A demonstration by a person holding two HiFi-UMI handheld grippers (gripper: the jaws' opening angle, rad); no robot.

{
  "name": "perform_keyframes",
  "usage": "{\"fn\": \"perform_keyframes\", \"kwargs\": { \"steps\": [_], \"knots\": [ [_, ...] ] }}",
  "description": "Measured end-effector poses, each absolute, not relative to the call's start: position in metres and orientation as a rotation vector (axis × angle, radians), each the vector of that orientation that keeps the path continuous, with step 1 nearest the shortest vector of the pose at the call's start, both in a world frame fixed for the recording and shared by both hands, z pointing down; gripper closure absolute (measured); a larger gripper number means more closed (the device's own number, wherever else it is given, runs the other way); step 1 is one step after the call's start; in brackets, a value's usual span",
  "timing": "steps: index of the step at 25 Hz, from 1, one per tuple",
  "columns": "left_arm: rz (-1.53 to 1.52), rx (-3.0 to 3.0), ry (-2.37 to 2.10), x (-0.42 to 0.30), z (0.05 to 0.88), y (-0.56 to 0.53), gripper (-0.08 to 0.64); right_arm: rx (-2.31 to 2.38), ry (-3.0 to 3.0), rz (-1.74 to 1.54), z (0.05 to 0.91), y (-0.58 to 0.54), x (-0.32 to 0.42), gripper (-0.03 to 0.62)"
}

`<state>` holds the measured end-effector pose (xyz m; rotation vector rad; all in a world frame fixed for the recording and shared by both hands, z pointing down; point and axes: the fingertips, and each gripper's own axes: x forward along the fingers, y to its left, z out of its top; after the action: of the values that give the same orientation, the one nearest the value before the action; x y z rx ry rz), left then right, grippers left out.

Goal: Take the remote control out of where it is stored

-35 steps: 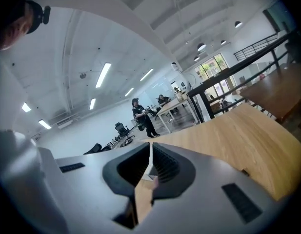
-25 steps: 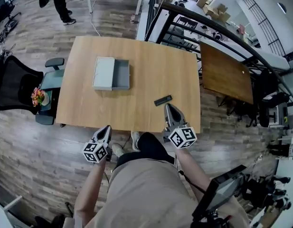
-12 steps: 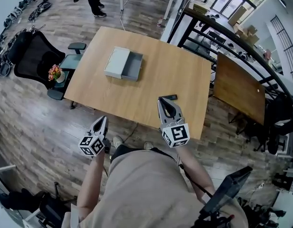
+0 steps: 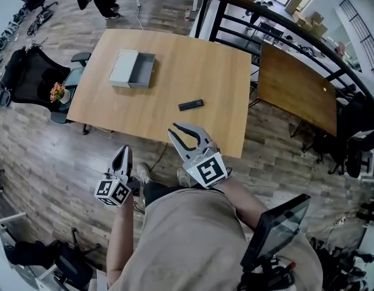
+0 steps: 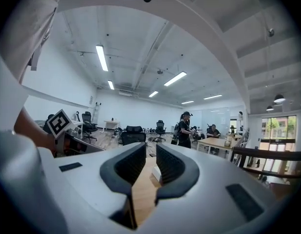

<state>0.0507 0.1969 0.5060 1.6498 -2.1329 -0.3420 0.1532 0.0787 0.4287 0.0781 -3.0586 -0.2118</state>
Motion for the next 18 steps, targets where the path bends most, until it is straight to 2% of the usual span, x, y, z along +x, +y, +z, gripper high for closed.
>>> {"fn": "perform_keyframes", "kwargs": {
  "steps": [7,18],
  "knots": [
    [-0.266,1.678,-2.151,0.108,0.511,0.199,0.566,0.042,-3.013,-0.191,0.449,0.088,0.181,0.522],
    [-0.205,1.676,-2.121,0.129,0.516,0.200,0.566,0.085,-2.963,-0.133,0.492,0.092,0.212,0.522]
  ]
}}
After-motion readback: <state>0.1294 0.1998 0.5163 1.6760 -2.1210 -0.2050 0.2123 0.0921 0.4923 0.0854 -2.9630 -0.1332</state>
